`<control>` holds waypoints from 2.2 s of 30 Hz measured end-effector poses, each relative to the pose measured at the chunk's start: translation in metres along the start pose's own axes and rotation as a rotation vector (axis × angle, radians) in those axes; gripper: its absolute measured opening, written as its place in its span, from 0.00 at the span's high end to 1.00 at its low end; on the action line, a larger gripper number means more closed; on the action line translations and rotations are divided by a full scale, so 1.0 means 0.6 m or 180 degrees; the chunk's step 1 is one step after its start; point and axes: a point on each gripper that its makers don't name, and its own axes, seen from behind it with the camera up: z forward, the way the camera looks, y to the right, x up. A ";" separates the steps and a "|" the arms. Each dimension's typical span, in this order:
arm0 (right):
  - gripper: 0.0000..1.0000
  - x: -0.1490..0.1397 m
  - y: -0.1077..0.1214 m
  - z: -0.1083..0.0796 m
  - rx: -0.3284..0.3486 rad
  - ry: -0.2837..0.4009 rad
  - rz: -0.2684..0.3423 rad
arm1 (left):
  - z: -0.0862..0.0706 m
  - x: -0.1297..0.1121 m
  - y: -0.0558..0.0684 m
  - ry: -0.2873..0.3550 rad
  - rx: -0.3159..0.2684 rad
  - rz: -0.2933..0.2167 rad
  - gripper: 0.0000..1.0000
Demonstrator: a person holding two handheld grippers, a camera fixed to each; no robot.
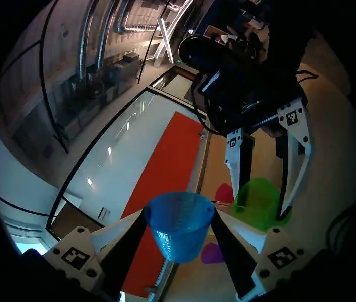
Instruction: Pour water
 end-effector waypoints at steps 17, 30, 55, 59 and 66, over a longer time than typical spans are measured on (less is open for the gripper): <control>0.09 0.002 0.001 -0.002 0.0006 0.0007 0.0002 | -0.002 -0.001 0.001 -0.0004 0.0014 0.0057 0.13; 0.09 0.002 0.001 -0.003 0.0002 0.0008 0.0000 | -0.003 0.002 0.002 -0.0002 0.0019 0.0106 0.13; 0.09 0.007 0.001 -0.001 -0.0007 0.0040 0.0001 | -0.013 0.009 0.000 -0.0020 0.0046 0.0272 0.13; 0.09 0.008 0.001 -0.001 -0.0010 0.0043 -0.0003 | -0.015 0.010 -0.002 -0.0021 0.0049 0.0295 0.13; 0.09 0.010 -0.001 0.000 -0.0008 0.0047 -0.0005 | -0.015 0.011 -0.003 -0.0020 0.0054 0.0341 0.13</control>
